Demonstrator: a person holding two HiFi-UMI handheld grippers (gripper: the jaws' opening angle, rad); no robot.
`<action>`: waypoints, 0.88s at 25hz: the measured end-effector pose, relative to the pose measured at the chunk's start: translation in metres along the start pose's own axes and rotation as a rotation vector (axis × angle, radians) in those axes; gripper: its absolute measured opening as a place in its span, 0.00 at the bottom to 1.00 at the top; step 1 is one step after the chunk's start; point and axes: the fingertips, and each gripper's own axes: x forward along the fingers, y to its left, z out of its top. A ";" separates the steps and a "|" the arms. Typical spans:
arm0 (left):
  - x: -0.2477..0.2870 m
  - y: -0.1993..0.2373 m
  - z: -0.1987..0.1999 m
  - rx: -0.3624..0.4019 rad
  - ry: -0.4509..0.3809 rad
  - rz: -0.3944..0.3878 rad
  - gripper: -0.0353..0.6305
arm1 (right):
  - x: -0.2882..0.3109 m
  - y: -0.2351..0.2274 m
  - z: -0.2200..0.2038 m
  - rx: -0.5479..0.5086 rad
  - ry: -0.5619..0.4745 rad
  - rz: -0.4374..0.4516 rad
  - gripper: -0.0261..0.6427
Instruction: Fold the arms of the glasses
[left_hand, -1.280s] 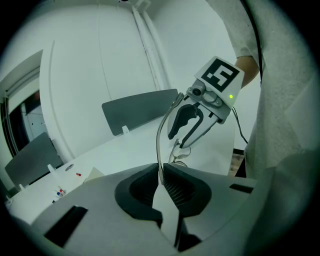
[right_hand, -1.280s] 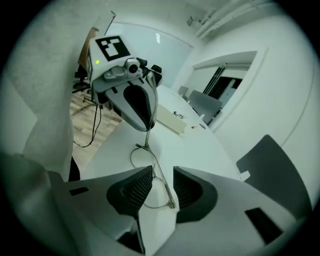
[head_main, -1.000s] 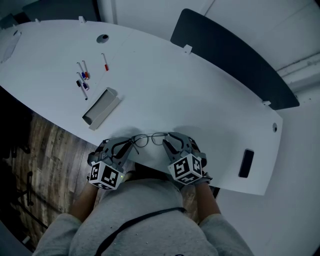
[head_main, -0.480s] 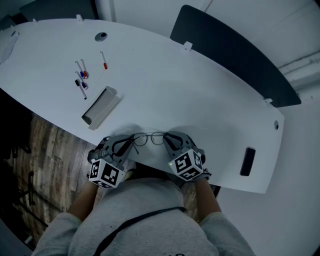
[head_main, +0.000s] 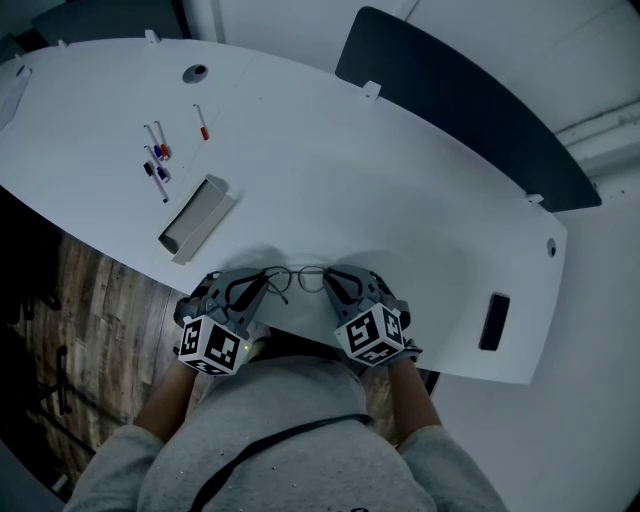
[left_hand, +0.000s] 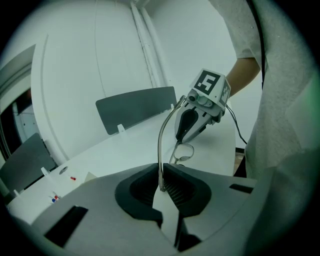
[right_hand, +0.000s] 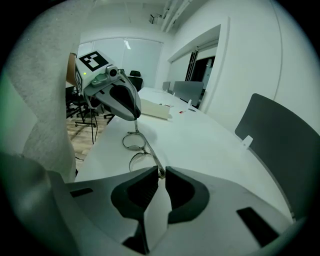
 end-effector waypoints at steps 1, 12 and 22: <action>0.002 0.000 0.001 0.008 0.008 -0.002 0.12 | 0.000 0.000 0.001 0.000 -0.002 0.001 0.12; 0.019 -0.004 0.005 0.043 0.061 -0.010 0.11 | -0.001 -0.001 0.001 0.009 -0.017 -0.002 0.12; 0.026 -0.006 0.007 0.066 0.091 -0.010 0.11 | -0.005 -0.002 0.000 0.008 -0.034 -0.002 0.12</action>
